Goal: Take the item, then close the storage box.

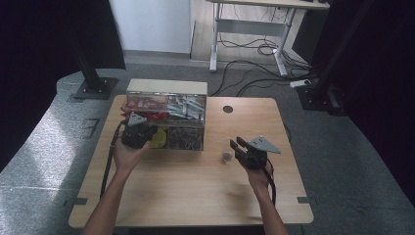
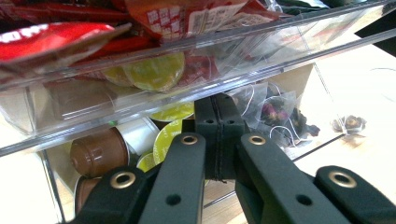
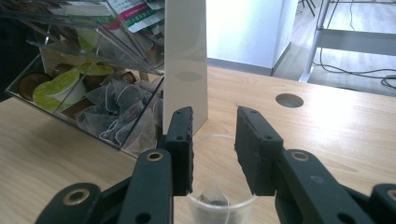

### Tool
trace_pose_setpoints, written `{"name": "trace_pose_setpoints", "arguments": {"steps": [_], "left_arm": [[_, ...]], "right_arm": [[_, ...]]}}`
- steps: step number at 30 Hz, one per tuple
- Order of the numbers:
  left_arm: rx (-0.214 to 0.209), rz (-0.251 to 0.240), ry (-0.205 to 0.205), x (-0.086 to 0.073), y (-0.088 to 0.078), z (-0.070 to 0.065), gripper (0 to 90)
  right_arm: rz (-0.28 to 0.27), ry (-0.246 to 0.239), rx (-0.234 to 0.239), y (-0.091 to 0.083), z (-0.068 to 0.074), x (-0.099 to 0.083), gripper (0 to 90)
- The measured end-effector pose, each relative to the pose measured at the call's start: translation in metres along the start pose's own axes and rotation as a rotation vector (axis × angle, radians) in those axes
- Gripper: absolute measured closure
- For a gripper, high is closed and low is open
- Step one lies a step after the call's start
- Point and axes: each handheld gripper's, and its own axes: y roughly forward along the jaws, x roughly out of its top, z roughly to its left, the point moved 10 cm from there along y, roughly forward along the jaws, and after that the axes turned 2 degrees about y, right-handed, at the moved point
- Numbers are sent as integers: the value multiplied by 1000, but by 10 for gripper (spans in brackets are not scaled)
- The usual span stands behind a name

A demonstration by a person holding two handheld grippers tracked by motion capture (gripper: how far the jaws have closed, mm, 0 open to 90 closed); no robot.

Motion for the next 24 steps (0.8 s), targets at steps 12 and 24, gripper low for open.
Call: {"name": "trace_pose_setpoints", "arguments": {"steps": [12, 24], "left_arm": [[-12, -1, 2, -3, -1, -4, 900], [-19, 1, -23, -17, -3, -1, 900]], "right_arm": [[-3, 9, 16, -10, 1, -7, 654], [10, 26, 6, -18, -4, -21, 654]]}}
